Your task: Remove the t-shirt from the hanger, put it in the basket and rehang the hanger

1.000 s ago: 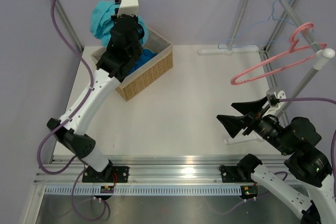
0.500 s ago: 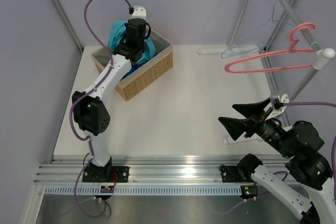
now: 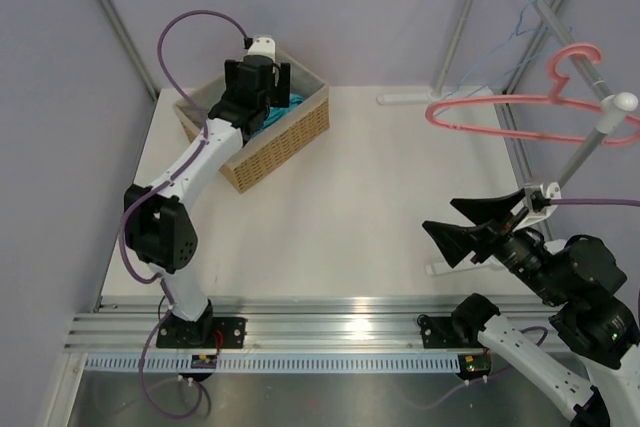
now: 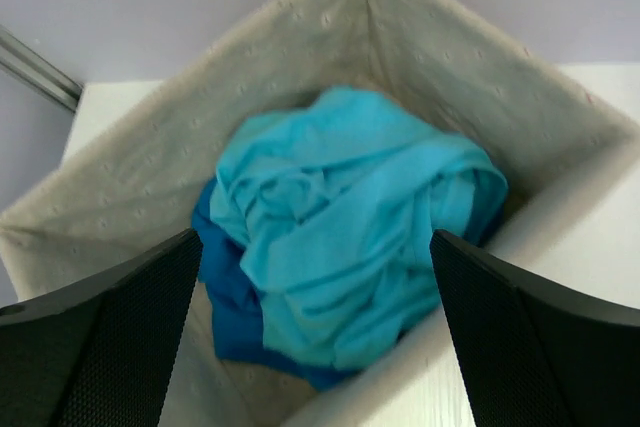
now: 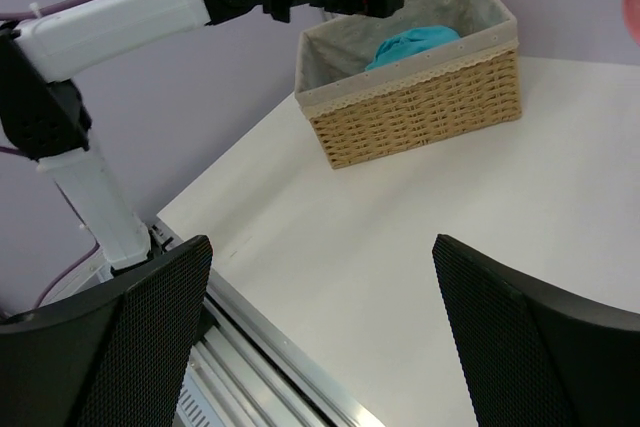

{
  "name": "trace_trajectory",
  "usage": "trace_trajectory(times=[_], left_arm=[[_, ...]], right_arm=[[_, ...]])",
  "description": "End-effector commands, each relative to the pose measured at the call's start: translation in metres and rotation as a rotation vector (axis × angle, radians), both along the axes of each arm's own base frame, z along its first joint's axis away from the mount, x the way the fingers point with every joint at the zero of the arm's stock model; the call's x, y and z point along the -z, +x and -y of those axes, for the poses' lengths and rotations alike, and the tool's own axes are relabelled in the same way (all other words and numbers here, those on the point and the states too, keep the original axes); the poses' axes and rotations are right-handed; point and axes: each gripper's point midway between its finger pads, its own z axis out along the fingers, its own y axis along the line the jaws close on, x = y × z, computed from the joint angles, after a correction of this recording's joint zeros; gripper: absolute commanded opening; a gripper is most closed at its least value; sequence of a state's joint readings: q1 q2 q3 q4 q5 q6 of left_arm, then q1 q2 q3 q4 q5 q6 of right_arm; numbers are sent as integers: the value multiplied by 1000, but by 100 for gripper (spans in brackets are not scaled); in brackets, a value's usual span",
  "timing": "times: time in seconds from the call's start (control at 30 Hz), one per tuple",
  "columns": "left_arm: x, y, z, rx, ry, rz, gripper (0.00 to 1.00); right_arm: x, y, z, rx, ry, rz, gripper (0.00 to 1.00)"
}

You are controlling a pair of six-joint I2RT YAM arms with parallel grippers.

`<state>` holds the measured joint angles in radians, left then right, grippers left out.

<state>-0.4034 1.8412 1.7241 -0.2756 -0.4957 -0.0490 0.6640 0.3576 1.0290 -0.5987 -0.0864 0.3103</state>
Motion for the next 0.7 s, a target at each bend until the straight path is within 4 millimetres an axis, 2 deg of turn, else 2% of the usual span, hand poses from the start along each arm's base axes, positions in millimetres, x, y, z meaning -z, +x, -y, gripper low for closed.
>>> trace_trajectory(times=[0.0, 0.03, 0.07, 0.1, 0.13, 0.17, 0.2, 0.23, 0.27, 0.3, 0.33, 0.37, 0.4, 0.43, 0.47, 0.5, 0.53, 0.6, 0.63, 0.67], left_arm=[[-73, -39, 18, 135, -211, 132, 99], [-94, -58, 25, 199, -259, 150, 99], [-83, -76, 34, 241, -289, 105, 99], [-83, -91, 44, 297, -315, 99, 99], [-115, -119, 49, 372, -361, 183, 99], [-116, -135, 55, 406, -364, 202, 99], [-90, -156, 70, 448, -342, 160, 99], [-88, -170, 73, 468, -324, 168, 99], [-98, -191, 73, 492, -330, 193, 99], [-78, -208, 83, 523, -318, 152, 99], [-71, -221, 85, 546, -324, 129, 99], [-78, -240, 85, 572, -373, 140, 99], [-57, -256, 94, 627, -388, 89, 99], [-51, -266, 95, 636, -439, 70, 99], [-57, -281, 91, 657, -477, 92, 99], [-51, -293, 96, 696, -501, 76, 99], [-31, -300, 96, 697, -514, 37, 99], [-25, -316, 90, 709, -553, 38, 99], [-4, -319, 89, 703, -543, 2, 99], [0, -322, 87, 705, -547, 0, 99]], right_arm=[[-15, 1, 19, 87, 17, 25, 100], [-13, 9, 27, 156, 21, 10, 100], [-5, 19, 31, 208, 22, -16, 100], [-1, 24, 31, 224, 17, -29, 100], [1, 29, 30, 237, 6, -41, 100], [3, 33, 28, 245, -10, -58, 99], [13, 50, 23, 279, -61, -109, 100], [23, 56, 20, 289, -98, -153, 100], [24, 63, 14, 292, -116, -178, 100], [39, 77, -3, 273, -157, -247, 100], [40, 84, -14, 250, -155, -258, 99], [50, 91, -24, 235, -158, -293, 99], [60, 102, -38, 219, -169, -324, 99], [65, 106, -43, 218, -170, -342, 99], [75, 109, -48, 228, -172, -371, 99], [77, 115, -52, 242, -160, -363, 100], [90, 113, -59, 222, -169, -374, 99], [90, 109, -69, 179, -129, -357, 100], [104, 103, -74, 155, -152, -370, 100], [107, 101, -73, 162, -157, -364, 100]])
